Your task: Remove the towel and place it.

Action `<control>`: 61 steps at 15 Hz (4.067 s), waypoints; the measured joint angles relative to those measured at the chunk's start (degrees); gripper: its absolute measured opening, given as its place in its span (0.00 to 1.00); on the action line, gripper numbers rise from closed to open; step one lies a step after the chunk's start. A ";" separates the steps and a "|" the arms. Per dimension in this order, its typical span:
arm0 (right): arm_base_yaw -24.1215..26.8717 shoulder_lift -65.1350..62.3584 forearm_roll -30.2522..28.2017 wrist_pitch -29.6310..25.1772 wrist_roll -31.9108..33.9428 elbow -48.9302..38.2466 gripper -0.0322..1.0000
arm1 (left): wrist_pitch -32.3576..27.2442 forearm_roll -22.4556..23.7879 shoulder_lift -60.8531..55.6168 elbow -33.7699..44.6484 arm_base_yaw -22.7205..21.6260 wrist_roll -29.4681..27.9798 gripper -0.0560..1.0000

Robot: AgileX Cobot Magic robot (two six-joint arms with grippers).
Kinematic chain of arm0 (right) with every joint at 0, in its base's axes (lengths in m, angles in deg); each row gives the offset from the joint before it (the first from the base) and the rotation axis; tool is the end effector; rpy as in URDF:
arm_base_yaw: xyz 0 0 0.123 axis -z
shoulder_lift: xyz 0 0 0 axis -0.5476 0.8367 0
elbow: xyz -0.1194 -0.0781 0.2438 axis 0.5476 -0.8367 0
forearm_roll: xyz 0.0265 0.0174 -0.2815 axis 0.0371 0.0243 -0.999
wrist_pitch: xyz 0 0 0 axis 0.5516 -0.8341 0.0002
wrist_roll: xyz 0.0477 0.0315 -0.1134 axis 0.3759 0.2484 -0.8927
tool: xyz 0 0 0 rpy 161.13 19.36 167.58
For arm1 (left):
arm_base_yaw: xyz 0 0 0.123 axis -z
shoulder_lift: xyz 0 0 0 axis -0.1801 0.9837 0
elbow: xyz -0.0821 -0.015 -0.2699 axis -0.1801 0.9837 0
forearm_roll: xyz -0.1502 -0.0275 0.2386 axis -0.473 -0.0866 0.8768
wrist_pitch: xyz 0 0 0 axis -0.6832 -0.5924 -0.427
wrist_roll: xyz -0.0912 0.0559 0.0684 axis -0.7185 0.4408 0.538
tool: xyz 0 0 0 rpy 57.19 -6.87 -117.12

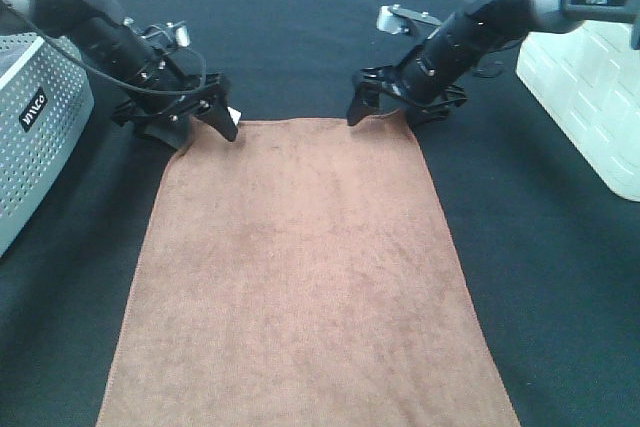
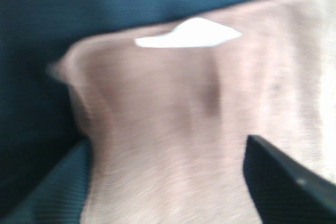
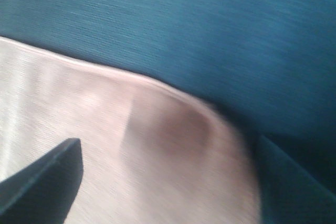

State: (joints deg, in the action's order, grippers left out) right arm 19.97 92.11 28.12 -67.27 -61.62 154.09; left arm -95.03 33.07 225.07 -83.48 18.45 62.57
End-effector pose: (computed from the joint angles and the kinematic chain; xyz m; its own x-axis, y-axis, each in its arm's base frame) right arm 0.5388 0.1684 0.0432 -0.8948 -0.1739 -0.4112 -0.3147 0.8990 0.3045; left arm 0.5356 -0.1282 0.0506 -0.9757 0.0329 -0.2166 0.1237 0.8987 -0.4207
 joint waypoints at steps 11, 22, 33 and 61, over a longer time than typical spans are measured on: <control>-1.55 0.63 -11.86 4.41 2.23 0.00 0.06 | 2.52 8.54 0.52 0.00 0.63 -0.23 0.06; -1.72 -0.69 -13.01 10.26 2.23 -0.86 0.03 | 2.64 13.98 2.12 -6.82 0.97 -0.23 0.06; -1.72 -1.95 -14.55 27.04 2.23 2.29 0.03 | 15.58 14.73 2.18 -13.52 0.92 0.34 0.06; 0.34 10.89 -11.52 40.57 2.29 10.49 0.47 | 40.68 13.01 12.32 -13.58 2.23 7.28 0.06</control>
State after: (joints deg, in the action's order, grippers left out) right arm 20.31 103.00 16.60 -26.70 -59.32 164.57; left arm -54.35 46.07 237.39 -97.06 20.69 69.85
